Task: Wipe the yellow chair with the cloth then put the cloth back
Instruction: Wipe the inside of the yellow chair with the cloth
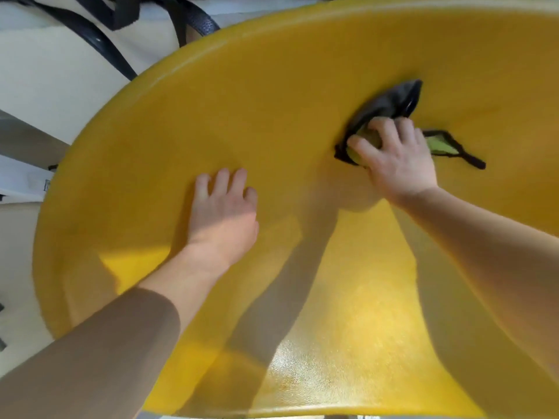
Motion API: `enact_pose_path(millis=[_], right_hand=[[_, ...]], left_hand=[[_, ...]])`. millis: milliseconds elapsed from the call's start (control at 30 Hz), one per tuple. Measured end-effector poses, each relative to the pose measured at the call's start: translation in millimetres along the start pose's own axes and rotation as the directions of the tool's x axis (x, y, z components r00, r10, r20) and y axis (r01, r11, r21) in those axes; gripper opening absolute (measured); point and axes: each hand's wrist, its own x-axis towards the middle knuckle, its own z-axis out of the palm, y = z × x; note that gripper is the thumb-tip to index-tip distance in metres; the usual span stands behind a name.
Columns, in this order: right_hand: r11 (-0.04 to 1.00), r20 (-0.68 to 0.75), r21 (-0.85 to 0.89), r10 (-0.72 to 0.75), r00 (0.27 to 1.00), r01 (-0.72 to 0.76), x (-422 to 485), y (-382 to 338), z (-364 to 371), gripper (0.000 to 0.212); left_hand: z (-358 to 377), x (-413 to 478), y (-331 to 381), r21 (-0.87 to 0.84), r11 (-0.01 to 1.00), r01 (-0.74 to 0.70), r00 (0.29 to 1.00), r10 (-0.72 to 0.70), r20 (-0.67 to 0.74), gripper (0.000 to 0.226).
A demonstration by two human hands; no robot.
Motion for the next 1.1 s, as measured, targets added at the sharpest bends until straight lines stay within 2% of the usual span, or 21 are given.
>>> enact_pose_path(millis=[67, 100, 133, 200, 267, 300, 333, 400, 467, 500, 533, 600, 667, 733, 767, 833, 867, 933, 1000, 1033, 1100], right_hand=[[0.965, 0.294, 0.044, -0.259, 0.920, 0.257, -21.5, 4.3, 1.9, 0.043], [0.959, 0.278, 0.080, -0.283, 0.918, 0.272, -19.8, 11.1, -2.1, 0.042], [0.970, 0.194, 0.097, -0.240, 0.951, 0.224, -12.8, 18.8, -6.7, 0.041], [0.985, -0.040, 0.164, 0.066, 0.997, -0.058, 6.8, 37.6, -20.3, 0.042], [0.916, -0.185, 0.258, 0.358, 0.915, -0.306, 19.1, 47.6, -23.2, 0.048], [0.903, -0.213, 0.276, 0.391, 0.895, -0.329, 18.4, 43.7, -17.2, 0.048], [0.923, -0.224, 0.271, 0.338, 0.914, -0.275, 13.5, 35.6, -8.1, 0.046], [0.974, -0.101, 0.222, -0.026, 0.995, 0.048, -8.5, 17.7, 17.0, 0.040], [0.925, 0.215, 0.197, -0.364, 0.906, 0.325, -26.5, 18.5, 24.1, 0.039], [0.914, 0.257, 0.195, -0.397, 0.881, 0.355, -25.5, 29.5, 18.0, 0.039], [0.928, 0.194, 0.183, -0.357, 0.914, 0.323, -20.0, 41.8, 9.4, 0.039], [0.985, -0.011, 0.155, -0.073, 0.997, 0.074, -9.7, 72.9, -6.4, 0.040], [0.965, -0.156, 0.181, 0.218, 0.963, -0.189, -16.4, 97.8, -7.1, 0.043], [0.975, -0.153, 0.165, 0.177, 0.972, -0.151, -38.8, 97.1, 8.8, 0.037], [0.991, -0.050, 0.128, 0.038, 0.998, -0.031, -53.9, 93.1, 20.8, 0.033], [0.977, 0.170, 0.117, -0.195, 0.966, 0.177, -75.2, 93.5, 30.2, 0.037], [0.982, 0.162, 0.105, -0.172, 0.972, 0.157, -75.7, 103.2, 25.8, 0.040], [0.985, -0.014, 0.118, 0.131, 0.991, -0.128, -68.0, 130.8, 11.5, 0.039], [0.894, -0.161, 0.183, 0.437, 0.885, -0.409, -70.1, 148.8, 0.5, 0.041], [0.898, -0.168, 0.158, 0.435, 0.885, -0.411, -75.2, 147.1, 4.6, 0.039], [0.986, 0.033, 0.067, 0.151, 0.988, -0.153, -89.9, 133.3, 17.6, 0.034]], left_hand=[[-2.3, 11.1, 9.2, -0.005, 1.000, 0.005, 1.000, -0.005, -0.008, 0.040], [-3.7, 16.2, 14.5, -0.008, 1.000, 0.006, 1.000, -0.006, -0.012, 0.039], [-5.8, 21.2, 19.5, -0.013, 1.000, 0.000, 1.000, -0.001, -0.021, 0.039], [-8.6, 33.4, 29.1, -0.019, 0.999, -0.029, 0.998, 0.028, -0.060, 0.038], [-13.3, 44.9, 38.2, -0.021, 0.998, -0.054, 0.995, 0.052, -0.086, 0.040], [-15.8, 50.9, 43.1, -0.029, 0.998, -0.057, 0.994, 0.054, -0.100, 0.040], [-18.7, 56.6, 48.7, -0.040, 0.998, -0.056, 0.992, 0.051, -0.115, 0.039], [-24.8, 65.9, 62.7, -0.067, 0.996, -0.055, 0.991, 0.046, -0.129, 0.037], [-30.3, 75.1, 78.0, -0.087, 0.994, -0.066, 0.990, 0.054, -0.132, 0.036], [-32.1, 78.7, 85.4, -0.095, 0.993, -0.068, 0.990, 0.055, -0.133, 0.035], [-33.8, 81.9, 92.0, -0.102, 0.992, -0.069, 0.989, 0.055, -0.135, 0.035], [-38.9, 89.1, 103.9, -0.109, 0.991, -0.076, 0.986, 0.059, -0.153, 0.036], [-42.0, 95.9, 113.3, -0.117, 0.990, -0.076, 0.985, 0.056, -0.165, 0.036], [-43.9, 100.3, 121.9, -0.130, 0.989, -0.076, 0.983, 0.053, -0.174, 0.035], [-44.7, 101.3, 126.5, -0.135, 0.988, -0.079, 0.982, 0.054, -0.181, 0.035], [-44.5, 103.9, 136.4, -0.145, 0.985, -0.096, 0.977, 0.064, -0.206, 0.041], [-44.4, 104.9, 140.8, -0.152, 0.983, -0.103, 0.974, 0.069, -0.217, 0.045], [-47.7, 108.3, 149.8, -0.165, 0.978, -0.127, 0.965, 0.083, -0.247, 0.055], [-53.8, 113.0, 158.1, -0.178, 0.973, -0.150, 0.957, 0.098, -0.273, 0.061], [-56.4, 114.5, 161.5, -0.183, 0.971, -0.156, 0.955, 0.100, -0.279, 0.062], [-61.3, 117.8, 168.2, -0.185, 0.969, -0.161, 0.952, 0.104, -0.287, 0.063]])
